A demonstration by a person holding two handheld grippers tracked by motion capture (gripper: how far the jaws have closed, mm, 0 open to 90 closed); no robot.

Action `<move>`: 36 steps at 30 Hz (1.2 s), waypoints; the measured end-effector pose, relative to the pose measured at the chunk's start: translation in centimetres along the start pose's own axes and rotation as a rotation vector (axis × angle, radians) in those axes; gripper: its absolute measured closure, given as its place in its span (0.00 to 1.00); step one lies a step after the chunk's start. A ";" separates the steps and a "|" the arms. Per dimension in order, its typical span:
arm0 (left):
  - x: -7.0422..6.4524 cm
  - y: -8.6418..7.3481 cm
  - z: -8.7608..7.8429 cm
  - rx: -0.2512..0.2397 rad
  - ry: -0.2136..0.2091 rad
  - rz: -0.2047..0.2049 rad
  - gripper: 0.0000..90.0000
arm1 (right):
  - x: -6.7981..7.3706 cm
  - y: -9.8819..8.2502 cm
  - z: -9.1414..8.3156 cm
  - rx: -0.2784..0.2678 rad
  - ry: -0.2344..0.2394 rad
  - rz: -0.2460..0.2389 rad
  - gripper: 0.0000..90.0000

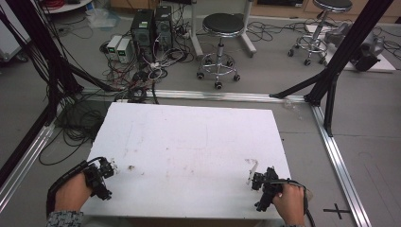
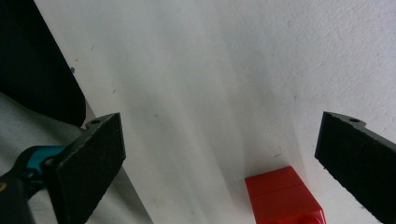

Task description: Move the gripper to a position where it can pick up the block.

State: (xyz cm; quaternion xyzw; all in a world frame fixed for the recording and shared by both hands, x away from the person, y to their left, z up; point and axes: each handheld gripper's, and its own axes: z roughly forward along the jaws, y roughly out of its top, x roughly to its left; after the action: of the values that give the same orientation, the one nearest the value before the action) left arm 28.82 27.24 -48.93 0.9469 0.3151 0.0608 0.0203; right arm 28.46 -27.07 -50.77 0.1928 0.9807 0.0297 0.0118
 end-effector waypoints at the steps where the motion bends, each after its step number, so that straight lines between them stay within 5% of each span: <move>1: 0.0 0.0 0.0 -0.001 0.002 -0.001 0.24 | 0.0 0.0 0.0 -0.001 0.000 -0.001 0.01; 36: 0.0 0.1 -0.1 -0.019 0.007 0.000 0.24 | 0.2 0.2 0.0 -0.012 -0.001 -0.014 0.01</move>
State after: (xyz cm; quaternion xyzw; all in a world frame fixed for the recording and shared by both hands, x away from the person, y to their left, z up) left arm 28.84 27.13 -48.81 0.9465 0.3143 0.0671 0.0283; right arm 28.31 -26.79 -50.72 0.1856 0.9819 0.0353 0.0134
